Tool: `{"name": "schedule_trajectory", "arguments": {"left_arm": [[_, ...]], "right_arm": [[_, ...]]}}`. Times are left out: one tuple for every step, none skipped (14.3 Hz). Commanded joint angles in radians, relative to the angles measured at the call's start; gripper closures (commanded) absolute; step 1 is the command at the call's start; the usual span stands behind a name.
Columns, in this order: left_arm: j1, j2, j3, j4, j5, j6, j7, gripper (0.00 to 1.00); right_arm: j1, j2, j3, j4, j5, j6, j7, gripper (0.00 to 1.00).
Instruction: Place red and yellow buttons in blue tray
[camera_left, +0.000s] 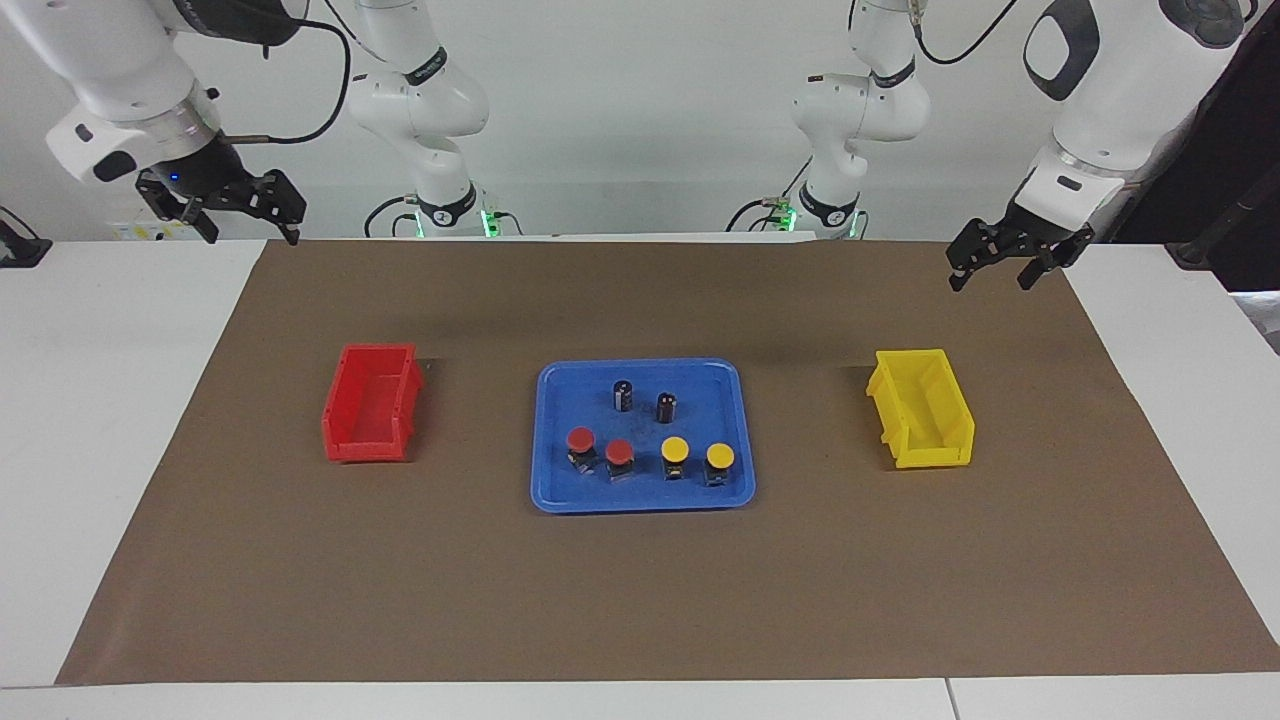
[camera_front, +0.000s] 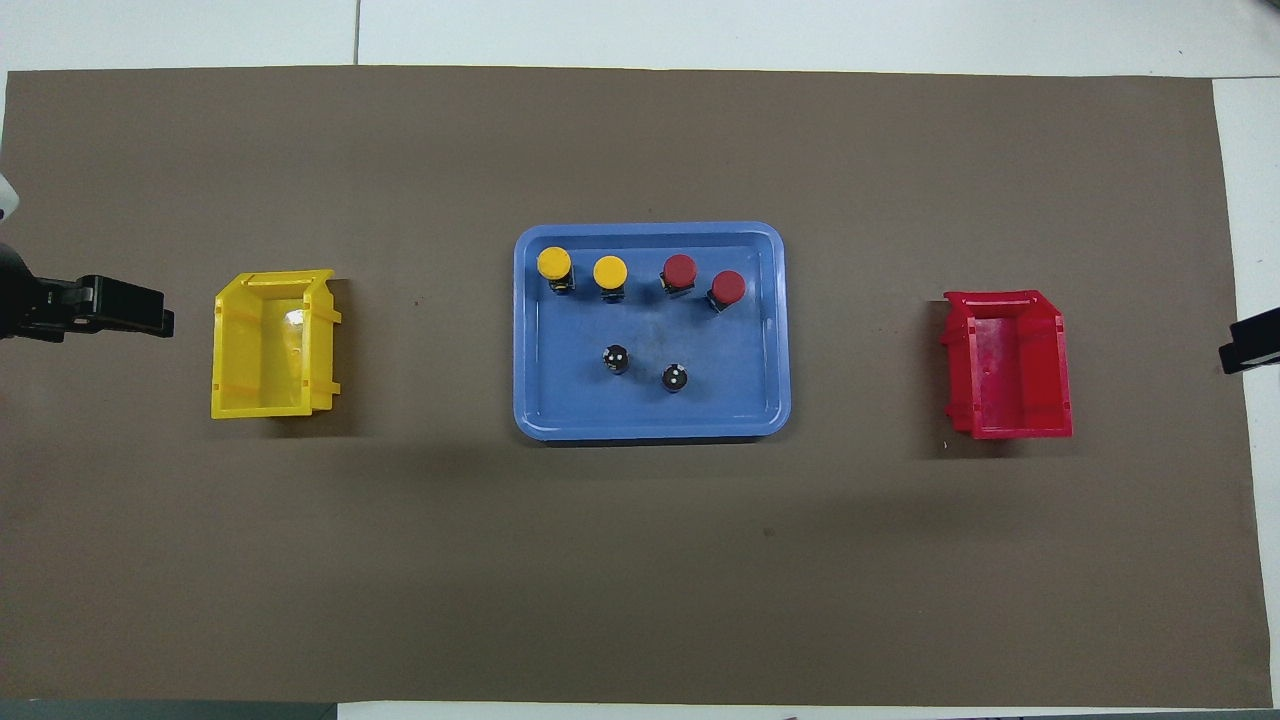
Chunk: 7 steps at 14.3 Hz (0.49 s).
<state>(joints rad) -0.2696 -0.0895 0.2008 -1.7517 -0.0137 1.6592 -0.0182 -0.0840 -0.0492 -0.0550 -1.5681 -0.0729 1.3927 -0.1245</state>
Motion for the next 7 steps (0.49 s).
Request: {"name": "schedule_trajectory", "arguments": {"left_arm": [[0.003,-0.013,0.0,-0.008,0.008,0.004,0.009,0.0],[0.003,-0.013,0.0,-0.008,0.008,0.004,0.009,0.0],[0.003,-0.013,0.0,-0.008,0.006,0.004,0.009,0.0],[0.003,-0.013,0.0,-0.008,0.008,0.005,0.009,0.0],[0.003,-0.013,0.0,-0.008,0.006,0.004,0.009,0.0],[0.003,-0.013,0.0,-0.008,0.008,0.004,0.009,0.0],[0.003,-0.013,0.0,-0.008,0.008,0.005,0.009,0.0]], "right_arm": [[0.01,-0.008,-0.006,-0.007,0.016,0.038,0.014,0.0],[0.01,-0.008,-0.002,-0.009,0.018,0.04,0.022,0.0],[0.01,-0.009,0.003,-0.009,0.021,0.037,0.057,0.0],[0.01,-0.009,0.003,-0.007,0.059,0.039,0.107,0.0],[0.009,-0.011,0.001,-0.009,0.071,0.043,0.114,0.0],[0.009,-0.012,0.001,-0.009,0.071,0.042,0.117,0.0],[0.009,-0.015,0.0,-0.01,0.071,0.04,0.117,0.0]]}}
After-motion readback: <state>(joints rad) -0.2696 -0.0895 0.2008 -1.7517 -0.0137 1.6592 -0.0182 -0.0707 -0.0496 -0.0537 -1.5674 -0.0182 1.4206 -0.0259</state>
